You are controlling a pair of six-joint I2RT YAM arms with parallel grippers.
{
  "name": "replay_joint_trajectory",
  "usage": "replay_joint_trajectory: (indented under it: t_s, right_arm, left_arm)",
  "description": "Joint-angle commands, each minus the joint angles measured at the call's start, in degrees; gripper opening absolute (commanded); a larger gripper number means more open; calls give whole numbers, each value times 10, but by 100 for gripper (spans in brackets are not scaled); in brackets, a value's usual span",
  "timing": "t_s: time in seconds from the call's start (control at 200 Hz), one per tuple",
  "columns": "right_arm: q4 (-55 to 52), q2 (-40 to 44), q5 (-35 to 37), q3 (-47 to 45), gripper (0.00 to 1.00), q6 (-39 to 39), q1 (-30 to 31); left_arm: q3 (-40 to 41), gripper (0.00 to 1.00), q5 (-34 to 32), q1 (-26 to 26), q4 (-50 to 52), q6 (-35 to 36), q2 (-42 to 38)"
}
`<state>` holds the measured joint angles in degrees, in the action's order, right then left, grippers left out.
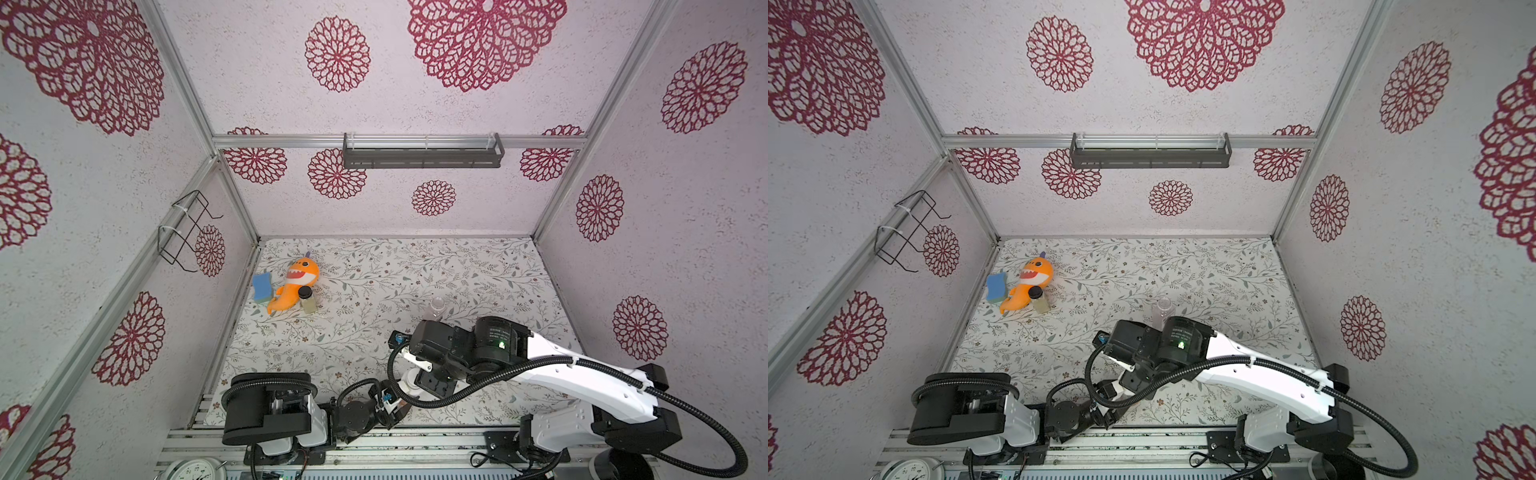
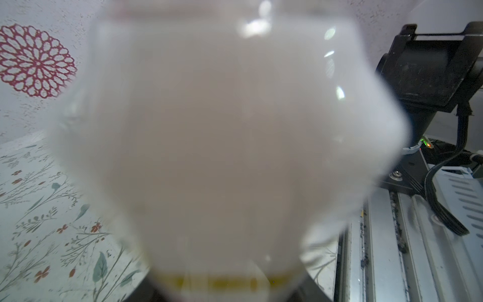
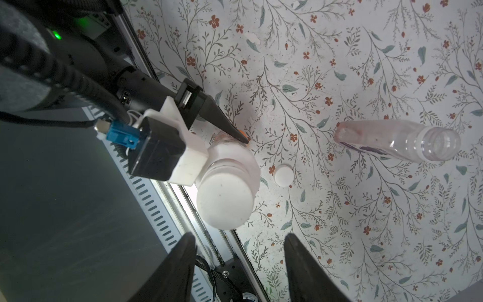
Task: Screw on the bottle caps
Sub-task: Pick up the plastic bottle from the bottom-center of the table, then screw the bottle cap onto the plastic bottle.
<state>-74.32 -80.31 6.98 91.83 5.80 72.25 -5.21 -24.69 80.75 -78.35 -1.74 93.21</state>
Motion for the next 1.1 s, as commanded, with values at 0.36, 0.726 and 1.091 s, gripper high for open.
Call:
replay_joint_trajectory:
  t_s: [0.36, 0.726, 1.091]
  right_arm:
    - [9, -27, -3, -8, 56, -26, 14]
    - [10, -42, 35, -10, 49, -25, 18]
    - [16, -39, 39, -25, 41, -22, 18]
  left_arm:
    - [-3, 54, 2, 2, -20, -2, 4]
    - [-2, 54, 1, 2, -26, -3, 9]
    - [-1, 54, -2, 1, -40, 0, 17]
